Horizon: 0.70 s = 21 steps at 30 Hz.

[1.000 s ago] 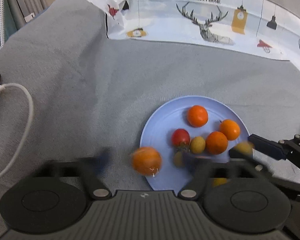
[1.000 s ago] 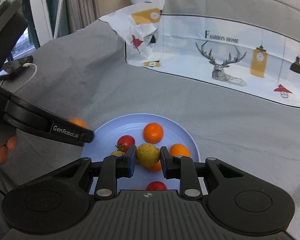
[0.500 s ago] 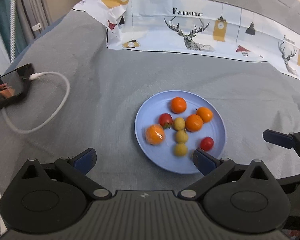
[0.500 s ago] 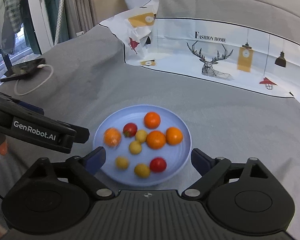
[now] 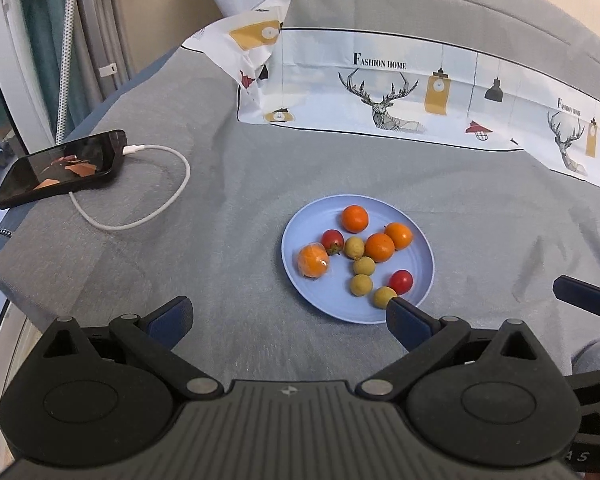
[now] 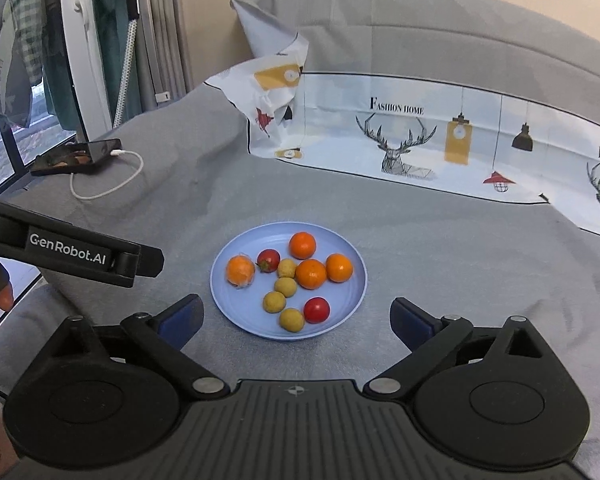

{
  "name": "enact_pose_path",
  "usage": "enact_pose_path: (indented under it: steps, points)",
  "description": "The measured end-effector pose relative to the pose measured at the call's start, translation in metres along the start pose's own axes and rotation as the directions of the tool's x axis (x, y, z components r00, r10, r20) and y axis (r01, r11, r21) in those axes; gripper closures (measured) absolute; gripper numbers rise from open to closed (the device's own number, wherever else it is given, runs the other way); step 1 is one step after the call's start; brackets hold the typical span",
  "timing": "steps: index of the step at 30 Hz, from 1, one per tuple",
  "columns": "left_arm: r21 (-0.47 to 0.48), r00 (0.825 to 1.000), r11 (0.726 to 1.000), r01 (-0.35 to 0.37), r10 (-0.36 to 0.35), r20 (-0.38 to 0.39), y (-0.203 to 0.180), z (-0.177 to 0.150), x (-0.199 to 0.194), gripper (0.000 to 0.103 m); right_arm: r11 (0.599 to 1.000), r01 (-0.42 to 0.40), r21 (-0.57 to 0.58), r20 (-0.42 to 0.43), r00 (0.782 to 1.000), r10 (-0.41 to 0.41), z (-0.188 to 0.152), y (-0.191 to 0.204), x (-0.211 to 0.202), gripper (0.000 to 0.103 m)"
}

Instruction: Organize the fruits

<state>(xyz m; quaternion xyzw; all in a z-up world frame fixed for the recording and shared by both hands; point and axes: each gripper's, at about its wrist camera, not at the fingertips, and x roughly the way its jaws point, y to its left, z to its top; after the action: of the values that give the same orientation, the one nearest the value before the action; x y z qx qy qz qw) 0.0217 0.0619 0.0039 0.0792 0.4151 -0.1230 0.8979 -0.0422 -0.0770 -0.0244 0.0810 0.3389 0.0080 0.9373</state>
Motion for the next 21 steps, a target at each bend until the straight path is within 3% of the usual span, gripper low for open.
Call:
enact_pose_path:
  steps: [21]
  points:
    - [0.02,0.999,0.999,-0.033,0.032,0.02,-0.007,-0.016,-0.025,0.0,1.0,0.023,-0.007,0.07,0.997,-0.022,-0.007,0.008,-0.037,0.003]
